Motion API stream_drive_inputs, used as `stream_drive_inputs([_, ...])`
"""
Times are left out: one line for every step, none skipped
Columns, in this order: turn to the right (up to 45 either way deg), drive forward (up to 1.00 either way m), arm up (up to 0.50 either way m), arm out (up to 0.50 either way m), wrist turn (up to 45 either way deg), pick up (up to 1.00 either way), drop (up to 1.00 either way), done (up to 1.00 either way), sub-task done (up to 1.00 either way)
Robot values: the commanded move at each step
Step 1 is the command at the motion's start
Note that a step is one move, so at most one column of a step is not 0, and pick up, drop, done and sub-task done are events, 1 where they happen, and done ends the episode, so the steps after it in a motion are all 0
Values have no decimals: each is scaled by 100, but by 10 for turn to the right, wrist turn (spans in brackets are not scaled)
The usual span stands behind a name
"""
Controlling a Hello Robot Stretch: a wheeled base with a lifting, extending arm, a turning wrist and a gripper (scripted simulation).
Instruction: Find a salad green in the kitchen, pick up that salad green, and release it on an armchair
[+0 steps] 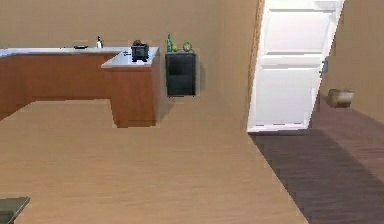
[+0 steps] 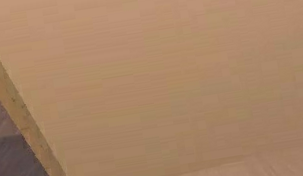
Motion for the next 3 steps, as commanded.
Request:
stream_drive_inputs([0, 100, 0, 0, 0, 0, 0, 0, 0])
stream_drive_inputs([0, 100, 0, 0, 0, 0, 0, 0, 0])
stream_drive_inputs([30, 0, 0, 0, 0, 0, 0, 0, 0])
